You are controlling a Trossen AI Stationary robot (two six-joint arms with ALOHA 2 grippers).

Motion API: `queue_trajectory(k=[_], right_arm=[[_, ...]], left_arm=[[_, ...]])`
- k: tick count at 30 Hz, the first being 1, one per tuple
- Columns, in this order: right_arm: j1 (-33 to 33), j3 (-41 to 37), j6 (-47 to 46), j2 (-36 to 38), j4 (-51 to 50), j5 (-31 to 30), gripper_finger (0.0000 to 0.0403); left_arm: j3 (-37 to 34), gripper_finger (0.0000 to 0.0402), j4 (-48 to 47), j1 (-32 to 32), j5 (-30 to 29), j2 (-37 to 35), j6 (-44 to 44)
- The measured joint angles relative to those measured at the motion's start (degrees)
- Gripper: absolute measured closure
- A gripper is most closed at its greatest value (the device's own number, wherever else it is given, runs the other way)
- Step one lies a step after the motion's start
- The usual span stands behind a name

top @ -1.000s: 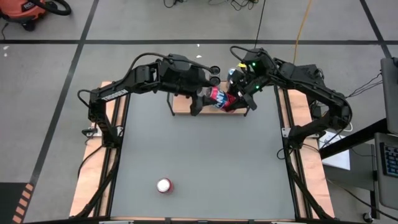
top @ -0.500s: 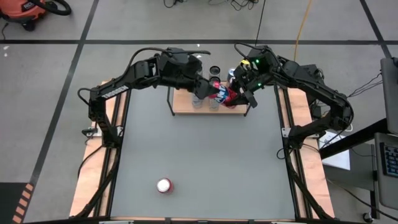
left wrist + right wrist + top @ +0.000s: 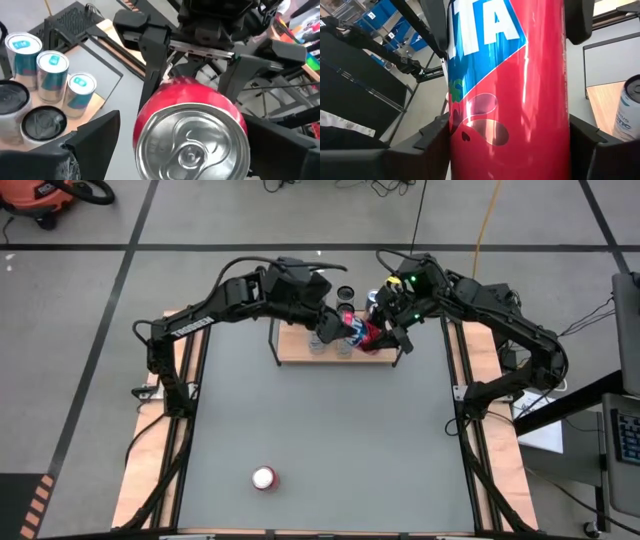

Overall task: Place canned beverage on shelf
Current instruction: Put the top red soda can aligned with the other red soda can on the shelf

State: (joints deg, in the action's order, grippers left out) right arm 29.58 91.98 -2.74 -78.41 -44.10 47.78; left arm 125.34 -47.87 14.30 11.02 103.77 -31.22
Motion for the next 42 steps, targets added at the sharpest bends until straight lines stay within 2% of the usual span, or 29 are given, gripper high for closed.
queue_trajectory(k=[7, 20, 26, 34, 38, 42], right_arm=[[0.0, 0.0, 0.0, 0.0, 0.1, 0.0, 0.0154], [0.0, 0.0, 0.3, 0.0, 0.0, -1.0, 0.0154], [0.0, 0.0, 0.0, 0.0, 0.0, -1.2, 0.0151], [-0.1, 0.1, -2.3, 0.0, -0.3, -1.6, 0.0098], [0.0, 0.1, -3.9, 0.0, -1.0, -3.1, 0.0072], [0.0, 0.2, -4.2, 0.0, -1.8, -4.6, 0.0066]], left_arm=[[0.0, 0.0021, -0.1, 0.4, 3.2, 0.0, -0.9], [0.0, 0.0110, -0.4, 0.5, 4.8, 0.0, -0.8], [0.0, 0.0113, -0.4, 0.5, 4.8, 0.0, -0.1], [-0.1, 0.0113, -0.2, 1.5, 6.0, -0.2, 2.1], [-0.1, 0.0113, -2.2, 3.1, 9.5, -0.6, 5.5], [-0.1, 0.0113, -5.5, 5.5, 13.1, -1.5, 8.9]])
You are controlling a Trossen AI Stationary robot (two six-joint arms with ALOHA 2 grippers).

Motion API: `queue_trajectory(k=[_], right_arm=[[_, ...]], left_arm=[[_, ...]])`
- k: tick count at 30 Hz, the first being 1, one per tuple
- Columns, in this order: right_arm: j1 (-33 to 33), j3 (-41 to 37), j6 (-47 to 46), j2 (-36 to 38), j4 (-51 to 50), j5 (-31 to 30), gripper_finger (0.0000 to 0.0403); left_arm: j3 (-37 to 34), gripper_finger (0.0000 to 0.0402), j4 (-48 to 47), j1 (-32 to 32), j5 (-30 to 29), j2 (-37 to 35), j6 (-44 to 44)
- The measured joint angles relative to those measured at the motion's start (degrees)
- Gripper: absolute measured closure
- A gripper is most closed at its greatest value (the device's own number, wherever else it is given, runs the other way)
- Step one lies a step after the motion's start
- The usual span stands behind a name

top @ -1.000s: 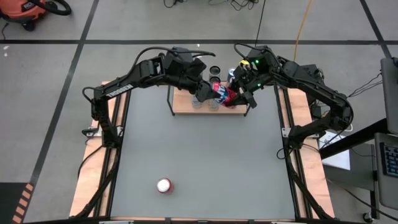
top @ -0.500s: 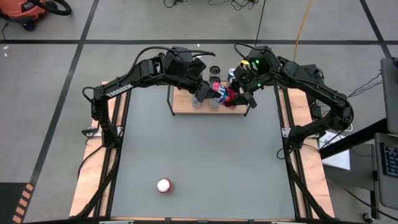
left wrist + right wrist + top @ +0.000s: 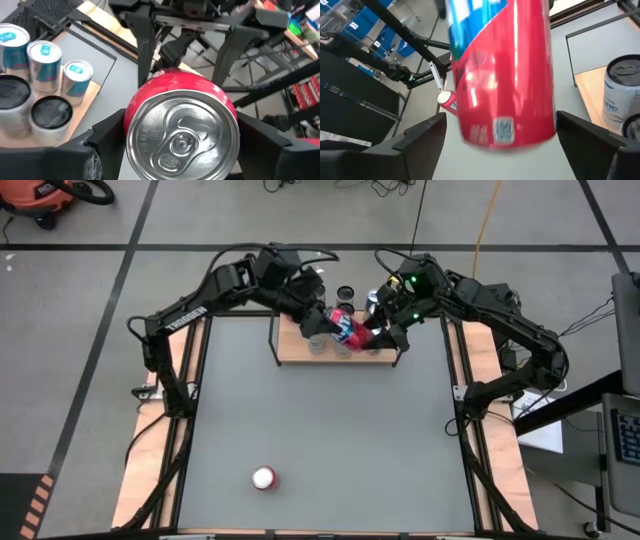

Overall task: Place canned beverage on shelf
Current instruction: Put the top red soda can aligned with the other red soda can on the shelf

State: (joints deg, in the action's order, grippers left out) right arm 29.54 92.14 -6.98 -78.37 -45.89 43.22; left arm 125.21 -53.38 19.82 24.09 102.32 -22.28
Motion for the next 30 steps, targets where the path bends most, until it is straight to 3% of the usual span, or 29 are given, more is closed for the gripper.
queue_trajectory(k=[3, 11, 20, 30], right_arm=[[0.0, 0.0, 0.0, 0.0, -0.6, -1.1, 0.0065], [0.0, 0.0, -0.1, 1.2, -5.0, -5.1, 0.0065], [-0.4, 0.0, -6.2, 4.9, -18.3, -9.3, 0.0065], [-1.3, 0.0, -7.2, 9.9, -17.2, -20.0, 0.0065]], left_arm=[[0.0, 0.0113, -2.8, 2.0, 1.6, -0.7, 4.3], [0.0, 0.0113, -16.0, 6.3, -0.7, -3.3, 21.4], [0.1, 0.0113, -29.3, 10.9, -14.9, -2.4, 39.6], [0.1, 0.0113, -32.2, 13.0, -17.9, 3.8, 48.6]])
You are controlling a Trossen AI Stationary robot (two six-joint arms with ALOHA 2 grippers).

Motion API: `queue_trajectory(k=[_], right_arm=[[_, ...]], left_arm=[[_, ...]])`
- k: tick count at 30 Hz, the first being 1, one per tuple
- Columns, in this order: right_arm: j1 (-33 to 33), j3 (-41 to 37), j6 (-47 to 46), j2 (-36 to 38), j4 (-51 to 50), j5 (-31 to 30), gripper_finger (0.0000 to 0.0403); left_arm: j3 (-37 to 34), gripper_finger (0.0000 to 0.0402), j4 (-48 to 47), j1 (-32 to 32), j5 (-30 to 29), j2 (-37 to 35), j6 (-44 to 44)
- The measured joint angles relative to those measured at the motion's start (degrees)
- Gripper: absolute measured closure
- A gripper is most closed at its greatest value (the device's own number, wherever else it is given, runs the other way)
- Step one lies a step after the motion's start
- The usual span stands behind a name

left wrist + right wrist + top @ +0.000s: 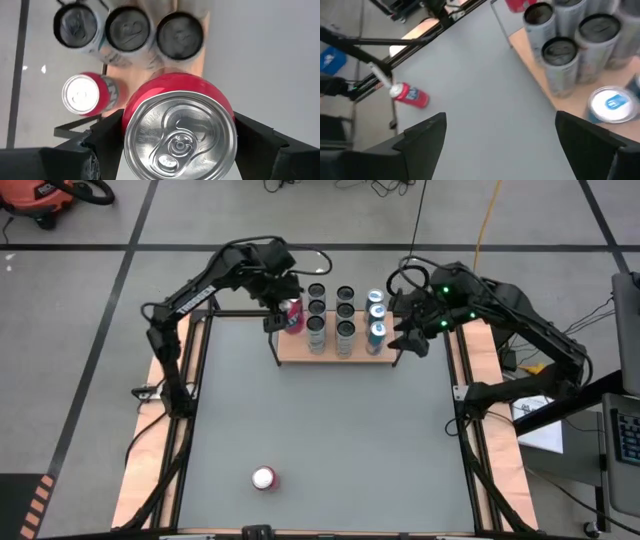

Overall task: Place canned beverage on shelf
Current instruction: Put the top red soda can aligned with the other red soda can on the shelf

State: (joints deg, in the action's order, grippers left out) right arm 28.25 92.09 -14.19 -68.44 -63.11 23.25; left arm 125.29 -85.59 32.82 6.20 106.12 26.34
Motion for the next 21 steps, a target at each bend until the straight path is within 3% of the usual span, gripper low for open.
queue_trajectory(k=[21], right_arm=[[0.2, 0.0, 2.9, 0.4, 1.6, -5.4, 0.0065]], left_arm=[[0.0, 0.0114, -2.7, 0.2, -8.3, 12.0, -2.9]])
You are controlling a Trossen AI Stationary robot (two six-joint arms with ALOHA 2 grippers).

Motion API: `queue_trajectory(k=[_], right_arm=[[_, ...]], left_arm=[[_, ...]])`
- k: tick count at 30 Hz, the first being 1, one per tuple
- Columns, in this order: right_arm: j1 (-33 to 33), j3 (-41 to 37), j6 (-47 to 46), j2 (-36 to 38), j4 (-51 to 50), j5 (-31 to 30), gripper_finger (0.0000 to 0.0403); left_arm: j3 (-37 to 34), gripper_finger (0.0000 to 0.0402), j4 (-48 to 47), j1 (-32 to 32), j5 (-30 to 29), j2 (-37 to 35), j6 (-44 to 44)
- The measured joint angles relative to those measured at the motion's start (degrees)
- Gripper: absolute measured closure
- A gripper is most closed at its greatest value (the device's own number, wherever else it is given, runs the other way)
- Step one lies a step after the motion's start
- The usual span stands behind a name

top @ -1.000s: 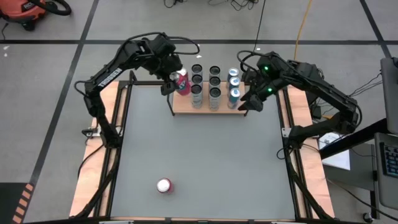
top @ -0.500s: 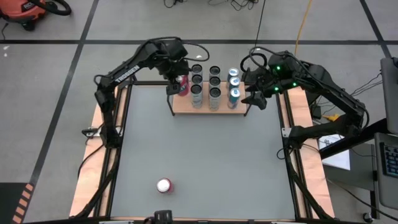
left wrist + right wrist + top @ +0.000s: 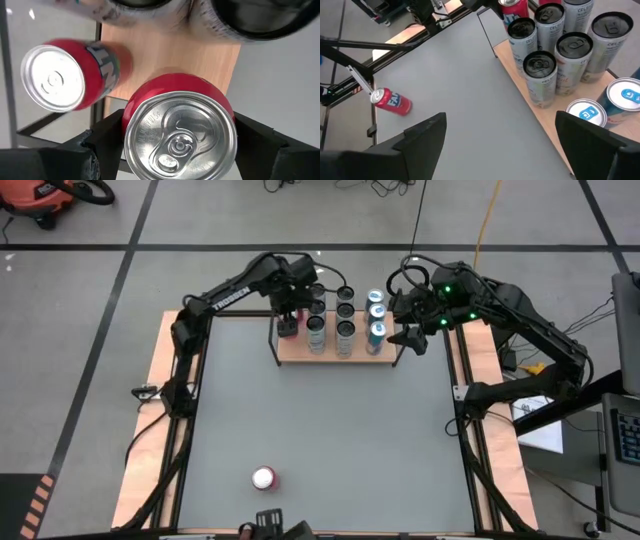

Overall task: Place canned beverage on shelf
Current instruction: Put the top red soda can aligned with the other red soda can on the shelf

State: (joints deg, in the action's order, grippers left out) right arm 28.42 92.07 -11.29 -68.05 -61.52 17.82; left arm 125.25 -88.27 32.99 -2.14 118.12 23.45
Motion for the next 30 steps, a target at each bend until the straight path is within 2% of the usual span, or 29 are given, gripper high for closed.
queue_trajectory(k=[8, 14, 22, 26, 30], right_arm=[[0.0, 0.0, -1.0, 0.1, 0.0, 0.2, 0.0065], [0.0, 0.0, -1.5, 0.1, 0.0, 0.2, 0.0065], [0.0, 0.0, -1.4, 0.1, 0.0, 0.2, 0.0065], [0.0, 0.0, -1.4, 0.1, 0.0, 0.2, 0.0065], [0.0, 0.0, -1.3, 0.1, 0.0, 0.2, 0.0065]], left_arm=[[0.0, 0.0114, 1.3, 2.0, 8.1, -2.1, -1.0], [0.0, 0.0114, 2.2, 4.7, 7.9, -2.2, -0.4], [0.0, 0.0114, 2.1, 4.3, 6.6, -1.8, -2.9], [0.0, 0.0114, 2.0, 3.6, 8.7, -1.8, -4.1], [0.0, 0.0114, 2.5, 3.1, 9.9, -1.8, -1.7]])
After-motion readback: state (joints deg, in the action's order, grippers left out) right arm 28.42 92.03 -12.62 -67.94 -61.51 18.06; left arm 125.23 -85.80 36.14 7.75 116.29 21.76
